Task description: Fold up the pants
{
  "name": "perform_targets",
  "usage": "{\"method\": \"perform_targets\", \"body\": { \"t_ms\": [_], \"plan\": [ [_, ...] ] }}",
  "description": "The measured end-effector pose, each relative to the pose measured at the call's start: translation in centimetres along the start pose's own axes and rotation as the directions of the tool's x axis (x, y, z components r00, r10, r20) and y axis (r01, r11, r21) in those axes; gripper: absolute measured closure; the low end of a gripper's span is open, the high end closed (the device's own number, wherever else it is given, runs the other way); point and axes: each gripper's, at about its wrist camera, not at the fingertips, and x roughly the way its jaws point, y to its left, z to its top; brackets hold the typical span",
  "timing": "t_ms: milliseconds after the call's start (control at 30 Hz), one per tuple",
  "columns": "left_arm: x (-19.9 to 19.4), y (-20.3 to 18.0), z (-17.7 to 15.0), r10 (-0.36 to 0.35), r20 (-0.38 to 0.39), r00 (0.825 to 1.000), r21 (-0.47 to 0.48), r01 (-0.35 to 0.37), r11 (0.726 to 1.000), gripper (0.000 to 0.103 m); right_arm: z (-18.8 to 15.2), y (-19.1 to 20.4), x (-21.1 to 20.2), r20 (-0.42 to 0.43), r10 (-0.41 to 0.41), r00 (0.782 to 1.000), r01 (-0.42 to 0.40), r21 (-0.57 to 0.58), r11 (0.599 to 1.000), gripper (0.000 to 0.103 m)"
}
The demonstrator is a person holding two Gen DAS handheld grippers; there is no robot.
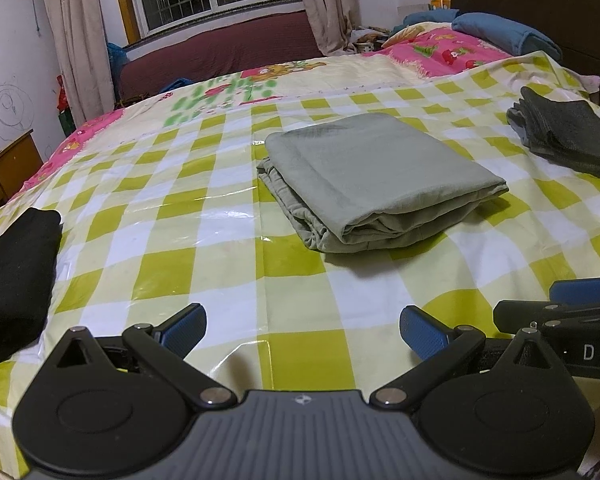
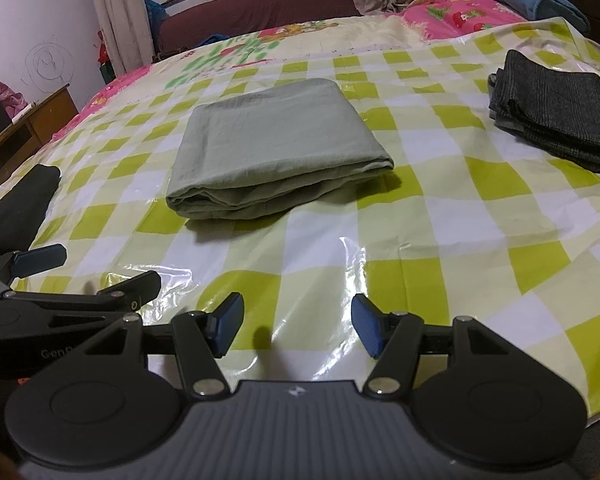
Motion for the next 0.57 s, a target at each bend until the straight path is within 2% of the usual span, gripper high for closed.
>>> {"method": "perform_targets", "body": {
  "t_ms": [567],
  "plan": [
    [0.02,0.16,-0.18,0.009,0.008,1.000,0.001,-0.009,1.000,0.000,-0.12,-0.04,0.14,-0.004,0.001,1.000,-0.001,0.001,1.000,0.042]
  ]
}}
